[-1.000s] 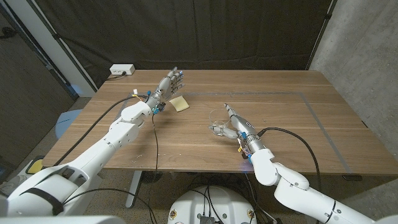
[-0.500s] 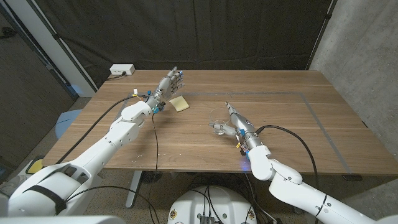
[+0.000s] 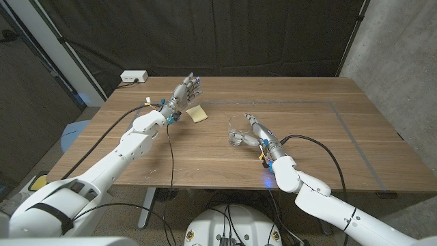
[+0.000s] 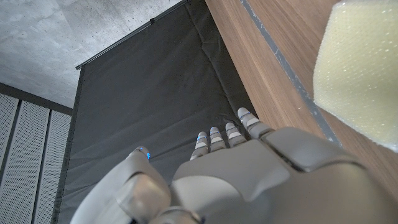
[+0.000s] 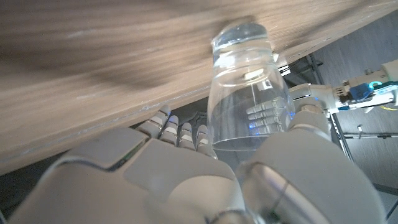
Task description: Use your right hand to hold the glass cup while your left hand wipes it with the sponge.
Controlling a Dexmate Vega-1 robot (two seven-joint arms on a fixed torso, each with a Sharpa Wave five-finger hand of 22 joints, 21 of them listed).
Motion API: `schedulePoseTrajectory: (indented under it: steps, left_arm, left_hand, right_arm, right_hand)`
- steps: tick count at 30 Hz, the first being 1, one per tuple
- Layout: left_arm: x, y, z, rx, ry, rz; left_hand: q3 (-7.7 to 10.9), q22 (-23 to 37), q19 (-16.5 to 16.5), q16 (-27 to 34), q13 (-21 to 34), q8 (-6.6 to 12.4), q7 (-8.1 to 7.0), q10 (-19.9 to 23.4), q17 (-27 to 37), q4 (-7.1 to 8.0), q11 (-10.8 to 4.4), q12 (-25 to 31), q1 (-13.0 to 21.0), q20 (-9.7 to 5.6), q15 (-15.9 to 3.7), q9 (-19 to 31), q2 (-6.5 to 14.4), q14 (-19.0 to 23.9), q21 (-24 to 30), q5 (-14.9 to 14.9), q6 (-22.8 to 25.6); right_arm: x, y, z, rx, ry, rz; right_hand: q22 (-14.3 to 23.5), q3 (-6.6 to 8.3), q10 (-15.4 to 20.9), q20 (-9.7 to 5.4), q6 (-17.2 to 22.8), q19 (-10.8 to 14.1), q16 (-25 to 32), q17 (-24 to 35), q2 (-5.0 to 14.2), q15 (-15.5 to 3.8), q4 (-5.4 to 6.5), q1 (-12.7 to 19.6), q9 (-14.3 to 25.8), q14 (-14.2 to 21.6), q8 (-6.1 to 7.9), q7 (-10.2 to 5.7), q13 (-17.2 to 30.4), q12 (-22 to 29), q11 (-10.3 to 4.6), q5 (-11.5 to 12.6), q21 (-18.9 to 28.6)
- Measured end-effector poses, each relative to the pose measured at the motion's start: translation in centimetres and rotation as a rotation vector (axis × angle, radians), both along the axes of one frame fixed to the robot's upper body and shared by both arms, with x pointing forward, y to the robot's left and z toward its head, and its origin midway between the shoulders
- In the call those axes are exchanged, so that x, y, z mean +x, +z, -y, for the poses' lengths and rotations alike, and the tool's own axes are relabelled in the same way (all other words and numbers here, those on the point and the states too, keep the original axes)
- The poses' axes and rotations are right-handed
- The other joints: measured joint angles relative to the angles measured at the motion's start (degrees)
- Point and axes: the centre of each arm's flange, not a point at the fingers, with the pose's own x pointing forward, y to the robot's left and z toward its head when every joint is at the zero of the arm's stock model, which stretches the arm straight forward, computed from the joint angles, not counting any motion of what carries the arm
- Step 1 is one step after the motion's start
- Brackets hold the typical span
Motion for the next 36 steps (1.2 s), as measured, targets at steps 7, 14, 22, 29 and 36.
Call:
schedulePoseTrajectory:
  steps: [7, 14, 22, 29, 36]
  left_arm:
    - [0.0, 0.0, 0.0, 0.002, 0.002, -0.002]
    - [0.0, 0.2, 0.2, 0.003, 0.003, -0.001]
    - [-0.1, 0.3, 0.3, 0.002, 0.004, 0.001]
    - [-0.4, 0.1, 0.1, 0.0, 0.006, 0.002]
    - [-0.5, 0.0, -0.2, -0.008, 0.009, 0.001]
  left_hand:
    - [-0.05, 0.0, 0.0, 0.0, 0.0, 0.0, 0.0, 0.0, 0.0, 0.05, 0.0, 0.0, 0.0, 0.0, 0.0, 0.0, 0.0, 0.0, 0.0, 0.0, 0.0]
    - [-0.05, 0.0, 0.0, 0.0, 0.0, 0.0, 0.0, 0.0, -0.13, 0.05, 0.0, 0.0, 0.0, 0.0, 0.0, 0.0, 0.0, 0.0, 0.0, 0.0, 0.0]
    - [-0.3, 0.0, 0.0, 0.0, 0.0, 0.0, 0.0, 0.0, -0.13, -0.19, 0.0, 0.0, 0.0, 0.0, 0.0, 0.0, 0.0, 0.0, 0.0, 0.0, 0.0]
    - [-0.29, 0.0, 0.0, 0.0, 0.0, 0.0, 0.0, 0.0, -0.13, -0.19, 0.0, 0.0, 0.0, 0.0, 0.0, 0.0, 0.0, 0.0, 0.0, 0.0, 0.0]
    - [-0.29, 0.0, 0.0, 0.0, 0.0, 0.0, 0.0, 0.0, -0.13, -0.19, 0.0, 0.0, 0.0, 0.0, 0.0, 0.0, 0.0, 0.0, 0.0, 0.0, 0.0]
  right_arm:
    - [1.8, -0.3, 1.2, 0.027, 0.017, -0.039]
    - [1.9, -0.3, 1.1, 0.052, 0.037, -0.036]
    - [2.1, 0.0, 0.8, 0.06, 0.049, -0.034]
    - [2.6, 0.5, -0.6, 0.056, 0.097, -0.021]
    - [3.2, 1.1, -1.7, 0.058, 0.129, -0.002]
  right_hand:
    - [0.0, 0.78, 3.27, -0.53, 0.56, 1.29, 0.86, 0.0, 0.47, -0.89, -0.82, 3.32, -0.14, 1.97, -0.55, 0.85, 0.16, 1.78, -0.85, -0.05, 0.92]
    - [0.0, -0.53, 3.91, -0.87, -1.05, 2.09, 0.89, 0.11, -0.86, -1.65, -0.5, 3.45, -0.14, 3.27, -1.61, 1.52, 0.33, 2.12, -0.74, -0.28, 1.35]
    - [0.27, -2.32, -0.23, -1.72, -7.11, 1.29, 0.43, 0.26, -2.31, -0.82, 0.36, 2.3, 0.02, 1.03, -3.57, 4.36, 0.48, 0.6, 1.01, -0.72, 1.35]
    - [0.13, -3.13, -0.66, -2.15, -9.51, 1.73, 0.43, 0.1, -2.93, -1.41, 0.23, 2.93, 0.21, 0.44, -3.56, 5.05, 0.68, 0.6, 0.57, -0.72, 1.35]
    - [-0.18, -4.22, -1.35, 4.35, -11.82, -0.56, 0.21, 0.1, -3.59, -2.56, 0.04, 3.59, 0.56, -0.71, -3.56, 4.98, 0.75, 0.6, -0.12, -0.72, 0.79]
